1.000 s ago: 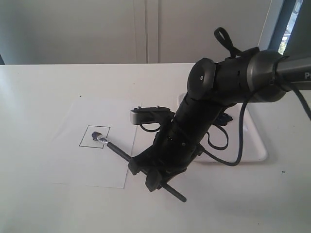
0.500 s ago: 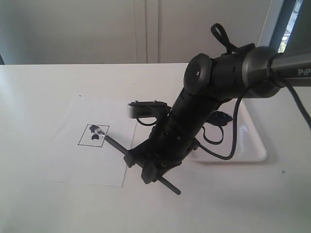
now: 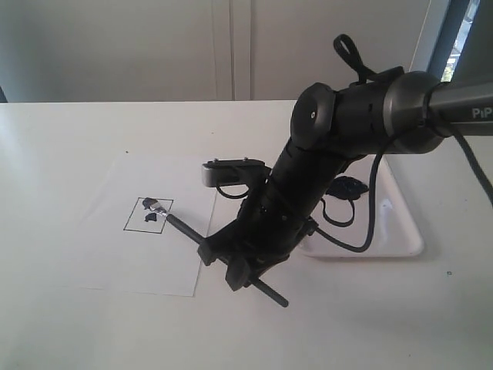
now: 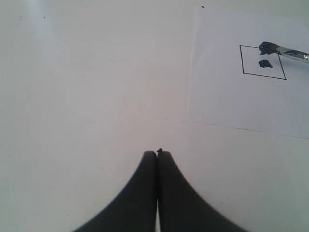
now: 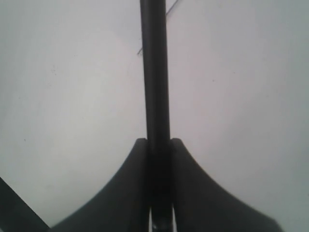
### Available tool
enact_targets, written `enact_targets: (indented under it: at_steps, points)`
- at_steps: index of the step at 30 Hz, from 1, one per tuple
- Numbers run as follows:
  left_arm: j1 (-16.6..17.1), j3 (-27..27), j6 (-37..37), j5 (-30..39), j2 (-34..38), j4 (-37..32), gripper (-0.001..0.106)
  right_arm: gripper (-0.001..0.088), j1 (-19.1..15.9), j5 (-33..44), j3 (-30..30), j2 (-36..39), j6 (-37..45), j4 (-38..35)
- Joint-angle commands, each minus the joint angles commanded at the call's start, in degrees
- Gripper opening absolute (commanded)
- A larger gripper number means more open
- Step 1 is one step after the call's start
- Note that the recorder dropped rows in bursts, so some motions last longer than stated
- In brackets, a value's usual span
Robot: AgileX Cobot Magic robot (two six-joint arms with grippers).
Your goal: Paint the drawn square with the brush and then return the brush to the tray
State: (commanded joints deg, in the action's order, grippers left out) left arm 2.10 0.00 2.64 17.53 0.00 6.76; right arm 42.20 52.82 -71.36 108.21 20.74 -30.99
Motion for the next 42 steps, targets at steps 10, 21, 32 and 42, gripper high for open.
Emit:
enact_targets:
  at_steps: [10, 21, 32, 42]
  points:
    - [0.0, 0.0, -5.4, -1.5, 0.0, -3.3, 0.0, 0.0, 0.0, 0.0, 0.0, 0.0, 0.0, -0.4]
    - [0.0, 0.0, -12.3, -22.3, 0.0, -4.1, 0.0, 0.0, 0.0, 0.5, 0.0, 0.0, 0.0, -0.7]
    - [0.0, 0.0, 9.4, -41.1, 0.0, -1.1, 0.0, 0.0, 0.0, 0.5, 0.0, 0.0, 0.0, -0.6]
    - [-0.1, -8.3, 25.6, -27.4, 1.8, -20.4, 0.0, 0.0, 0.0, 0.9, 0.0, 0.0, 0.5, -0.6]
